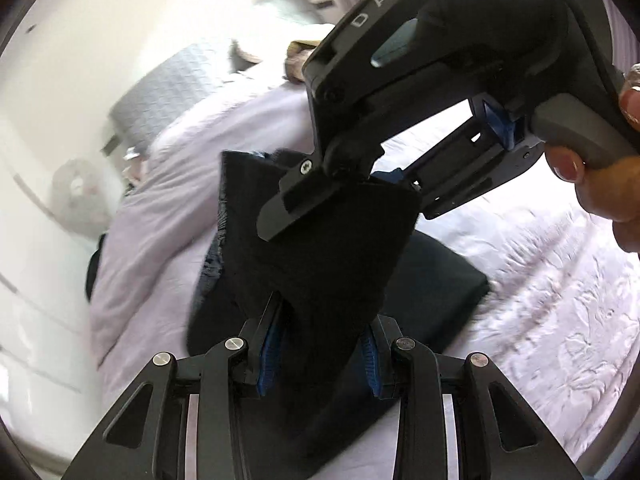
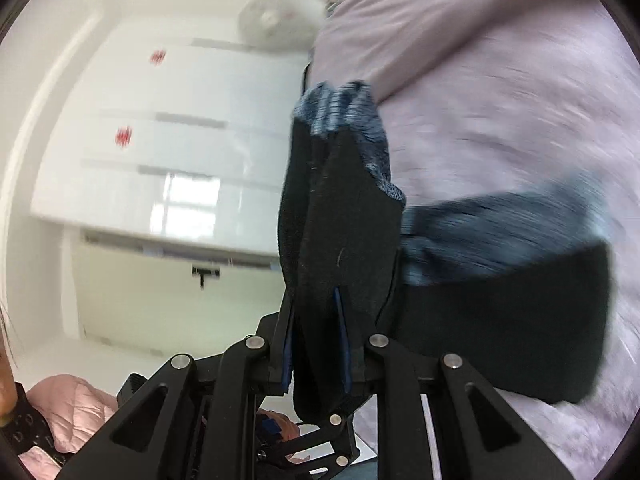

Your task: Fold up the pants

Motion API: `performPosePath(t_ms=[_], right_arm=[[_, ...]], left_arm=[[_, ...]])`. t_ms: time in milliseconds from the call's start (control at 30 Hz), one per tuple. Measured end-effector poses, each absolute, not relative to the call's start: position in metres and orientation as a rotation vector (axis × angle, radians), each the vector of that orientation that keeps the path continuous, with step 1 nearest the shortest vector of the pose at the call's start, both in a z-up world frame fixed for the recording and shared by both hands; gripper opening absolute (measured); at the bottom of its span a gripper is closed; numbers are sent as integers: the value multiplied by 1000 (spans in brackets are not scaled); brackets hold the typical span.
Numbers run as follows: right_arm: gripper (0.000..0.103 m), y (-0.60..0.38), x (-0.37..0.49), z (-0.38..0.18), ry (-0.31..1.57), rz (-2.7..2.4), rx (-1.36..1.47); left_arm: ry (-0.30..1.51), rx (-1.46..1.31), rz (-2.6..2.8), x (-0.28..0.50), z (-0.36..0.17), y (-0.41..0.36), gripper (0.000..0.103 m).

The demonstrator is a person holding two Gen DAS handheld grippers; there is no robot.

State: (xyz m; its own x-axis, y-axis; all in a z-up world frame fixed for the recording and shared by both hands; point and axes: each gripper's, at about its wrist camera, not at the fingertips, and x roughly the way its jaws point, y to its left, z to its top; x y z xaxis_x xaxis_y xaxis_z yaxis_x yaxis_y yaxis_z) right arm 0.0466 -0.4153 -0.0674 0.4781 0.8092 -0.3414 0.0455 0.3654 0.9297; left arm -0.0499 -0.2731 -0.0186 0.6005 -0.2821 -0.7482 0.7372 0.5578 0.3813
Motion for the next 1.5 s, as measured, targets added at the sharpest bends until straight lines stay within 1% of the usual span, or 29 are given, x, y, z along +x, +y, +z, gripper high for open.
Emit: performPosePath(t_ms=[167, 300, 367, 433, 467, 500, 533, 567, 600, 733, 867, 933, 967, 1000, 1033, 1133, 1267, 1400, 1500], right_arm=[[20, -457, 15, -135, 967, 511, 1182], [19, -468, 1, -170, 970, 492, 1213], [19, -471, -3, -180, 971, 478, 1227], [20, -473, -9, -185, 981, 451, 1219], [20, -474, -12, -186, 984, 445, 1216], [20, -474, -16, -184, 992, 430, 1199], [20, -471, -18, -182, 1000, 422, 1183], [20, -469, -18, -179, 1010, 411, 1158], [20, -464, -17, -172, 1024, 394, 1119], [22, -450, -20, -150, 1063, 289, 949], [27, -440, -13, -131, 1102, 180, 812], [32, -438, -8, -124, 1127, 129, 744], [35, -436, -5, -119, 1143, 88, 701], [42, -435, -4, -114, 1165, 38, 663], [44, -435, -2, -111, 1178, 1, 646], [44, -440, -17, -103, 1195, -57, 674], [44, -435, -39, -90, 1240, -115, 643], [44, -427, -48, -84, 1271, -159, 650], [44, -421, -53, -73, 1254, -177, 660]], left_arm=[[736, 867, -675, -69, -68, -313, 35], [743, 902, -669, -73, -76, -315, 36], [751, 909, -677, -73, -77, -312, 38], [750, 911, -680, -72, -79, -310, 49], [757, 903, -688, -67, -79, -307, 51], [773, 889, -697, -65, -74, -305, 58], [796, 868, -703, -62, -69, -300, 66], [823, 843, -709, -58, -64, -294, 70], [841, 824, -714, -54, -63, -288, 71], [907, 739, -726, -47, -41, -261, 71], [930, 652, -687, -32, -20, -227, 71], [988, 608, -644, -14, -21, -214, 71], [1022, 583, -622, 7, -26, -209, 71], [1062, 547, -590, 16, -29, -201, 71], [1104, 506, -555, 27, -31, -192, 71], [1179, 463, -482, 41, -40, -173, 71], [1263, 415, -437, 39, -49, -153, 71], [1303, 343, -395, 44, -48, -138, 71], [1298, 277, -355, 59, -41, -129, 71]])
